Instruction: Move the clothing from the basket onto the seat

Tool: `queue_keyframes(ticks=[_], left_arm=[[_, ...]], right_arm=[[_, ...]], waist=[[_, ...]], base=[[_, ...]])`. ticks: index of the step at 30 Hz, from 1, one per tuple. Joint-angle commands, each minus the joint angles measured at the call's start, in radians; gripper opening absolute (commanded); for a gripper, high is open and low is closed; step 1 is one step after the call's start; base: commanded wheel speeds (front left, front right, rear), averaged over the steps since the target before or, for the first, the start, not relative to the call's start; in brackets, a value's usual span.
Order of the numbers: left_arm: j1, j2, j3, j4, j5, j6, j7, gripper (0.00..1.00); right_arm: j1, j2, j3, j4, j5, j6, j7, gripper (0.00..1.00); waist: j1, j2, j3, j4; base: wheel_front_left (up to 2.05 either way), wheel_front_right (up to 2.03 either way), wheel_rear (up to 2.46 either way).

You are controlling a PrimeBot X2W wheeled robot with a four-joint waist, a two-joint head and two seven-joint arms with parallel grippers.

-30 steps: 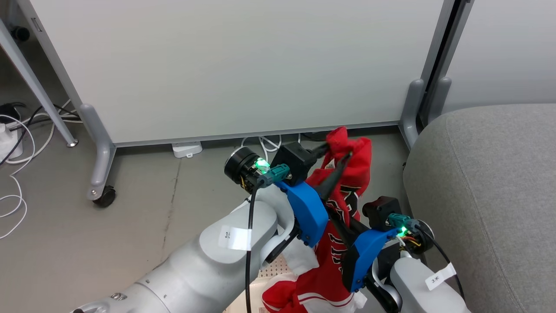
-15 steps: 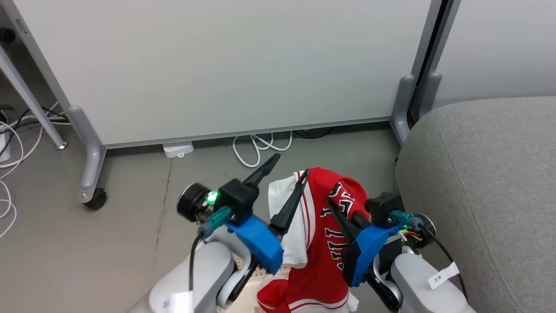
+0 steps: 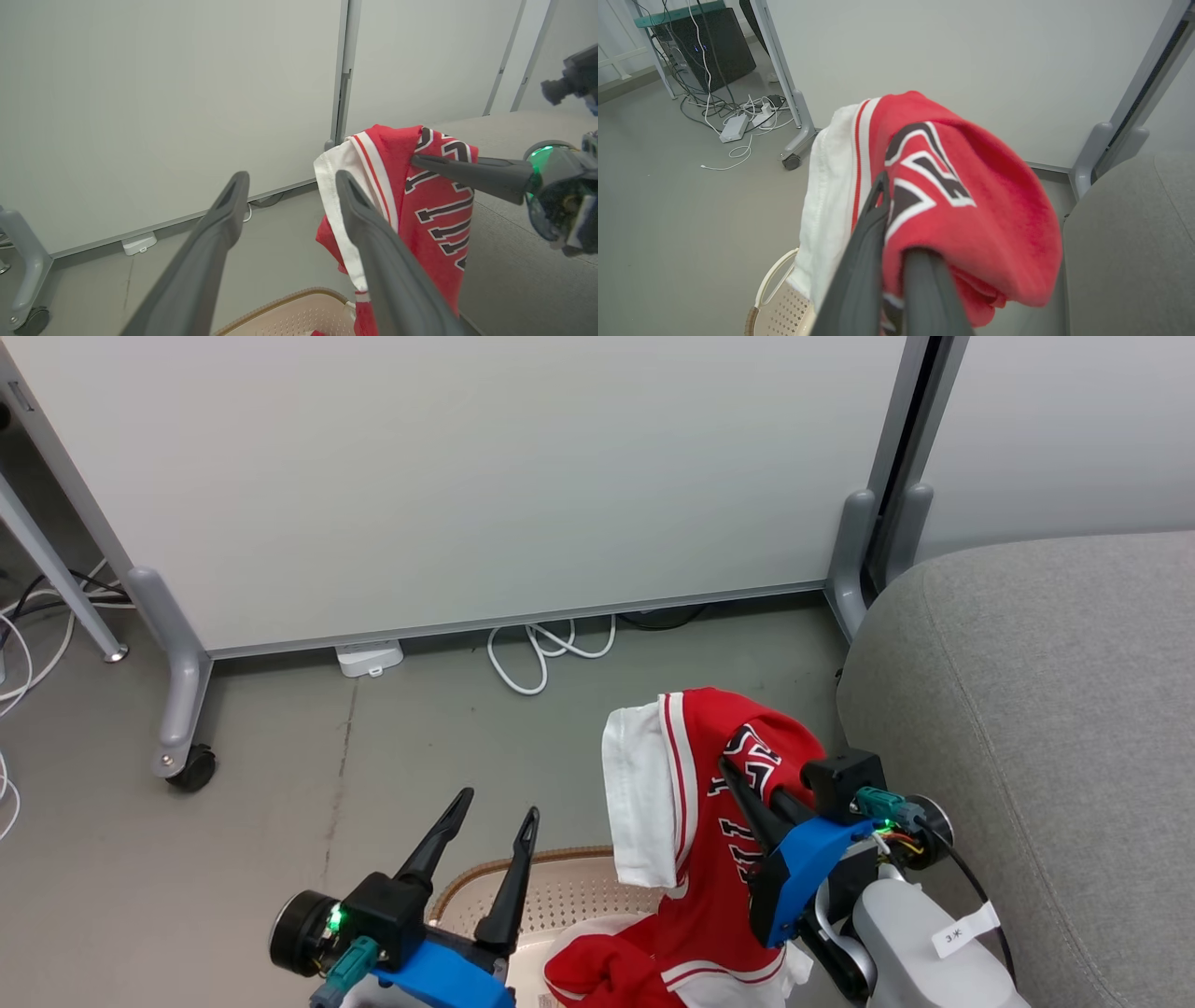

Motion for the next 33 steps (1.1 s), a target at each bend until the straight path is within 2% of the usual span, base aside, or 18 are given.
queue_keyframes(ticks=[1, 8, 16, 33], left_arm=[[0.018, -0.005, 0.026, -0.002, 0.013, -0.011, -0.003, 1.0], [0.061, -0.047, 0.119, 0.008, 0.078, -0.057, -0.003, 1.0], [0.063, -0.082, 0.175, 0.032, 0.13, -0.096, -0.003, 1.0], [0.049, -0.125, 0.217, 0.045, 0.179, -0.128, -0.003, 1.0]], right_arm=[[0.011, -0.001, -0.006, -0.008, -0.004, 0.0, 0.002, 0.0], [0.017, -0.001, -0.019, -0.026, -0.022, 0.0, 0.01, 0.0], [0.026, -0.001, -0.015, -0.048, -0.015, 0.0, 0.019, 0.0], [0.028, -0.001, -0.041, -0.082, -0.037, 0.0, 0.029, 0.0]], waist=[[0.0, 0.0, -0.001, 0.0], [0.0, 0.0, 0.001, 0.001], [0.0, 0.0, 0.005, -0.022], [0.0, 0.0, 0.028, -0.229]], base=[[0.0, 0.0, 0.0], [0.0, 0.0, 0.0], [0.0, 0.0, 0.0], [0.0, 0.0, 0.0]])
